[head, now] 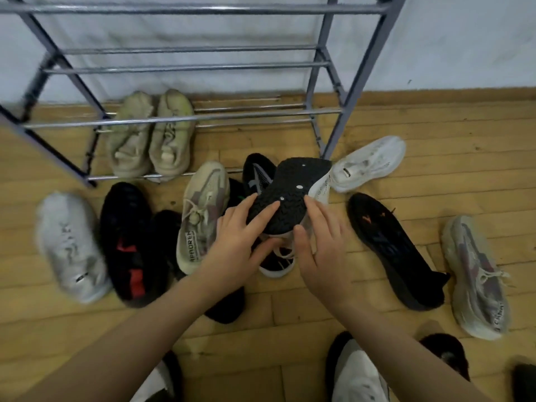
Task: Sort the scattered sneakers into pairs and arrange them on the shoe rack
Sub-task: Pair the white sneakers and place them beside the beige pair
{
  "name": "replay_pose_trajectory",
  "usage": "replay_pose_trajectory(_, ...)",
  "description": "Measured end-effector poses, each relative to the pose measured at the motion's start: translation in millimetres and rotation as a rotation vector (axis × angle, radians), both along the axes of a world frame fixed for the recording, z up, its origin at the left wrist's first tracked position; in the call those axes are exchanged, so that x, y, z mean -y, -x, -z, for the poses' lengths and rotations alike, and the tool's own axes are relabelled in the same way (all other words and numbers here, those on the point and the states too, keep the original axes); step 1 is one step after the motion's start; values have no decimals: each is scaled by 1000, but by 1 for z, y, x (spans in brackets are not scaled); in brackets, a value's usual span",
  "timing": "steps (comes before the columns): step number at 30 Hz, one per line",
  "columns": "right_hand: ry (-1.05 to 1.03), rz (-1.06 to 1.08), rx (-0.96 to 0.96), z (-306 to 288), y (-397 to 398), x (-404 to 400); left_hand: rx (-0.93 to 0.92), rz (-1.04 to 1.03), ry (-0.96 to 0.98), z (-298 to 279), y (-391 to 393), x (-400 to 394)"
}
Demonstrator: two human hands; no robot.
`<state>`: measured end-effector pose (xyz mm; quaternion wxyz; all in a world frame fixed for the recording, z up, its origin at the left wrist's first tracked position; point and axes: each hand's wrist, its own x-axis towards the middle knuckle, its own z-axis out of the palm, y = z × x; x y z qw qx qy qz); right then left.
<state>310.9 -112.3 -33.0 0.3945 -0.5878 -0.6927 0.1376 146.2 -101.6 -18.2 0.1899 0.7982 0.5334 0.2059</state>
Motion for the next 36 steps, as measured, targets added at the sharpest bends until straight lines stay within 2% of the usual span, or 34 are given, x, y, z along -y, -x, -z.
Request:
replay_pose_trajectory(4, 37, -111, 104, 8, 26, 3, -50, -79, 57, 13, 33, 13)
replay_pose_trajectory(8, 198, -219, 146, 14, 50, -7, -166, -178, 102, 35, 65, 28)
replay_pose_trajectory(11, 138, -274, 234, 20, 63, -19, -145, -247, 70, 39, 75, 28)
replay_pose_trajectory(14, 137, -377, 227, 25, 70, -34, -37, -262, 77, 38, 79, 18)
replay_pose_trajectory(16, 126, -400, 253, 25, 72, -45, -61, -243, 23, 39, 83, 12)
replay_pose_trajectory(18, 54, -360, 380, 27, 76, -56, -96, -241, -35, 43, 89, 7)
replay_pose_trajectory(20, 69, -349, 434, 28, 82, -64, -95, -244, -81, 47, 99, 1)
replay_pose_trajectory(24, 207, -421, 354, 29, 97, -76, -151, -135, -72, 50, 116, -5)
replay_pose_trajectory(29, 285, -410, 279, 28, 107, -92, -118, -150, -65, 52, 124, -20)
replay_pose_trajectory(31, 300, -388, 222, 26, 106, -90, -65, -170, -54, 50, 123, -22)
replay_pose_trajectory(36, 314, -210, 105, 13, 94, -66, 217, -358, 68, 37, 93, -11)
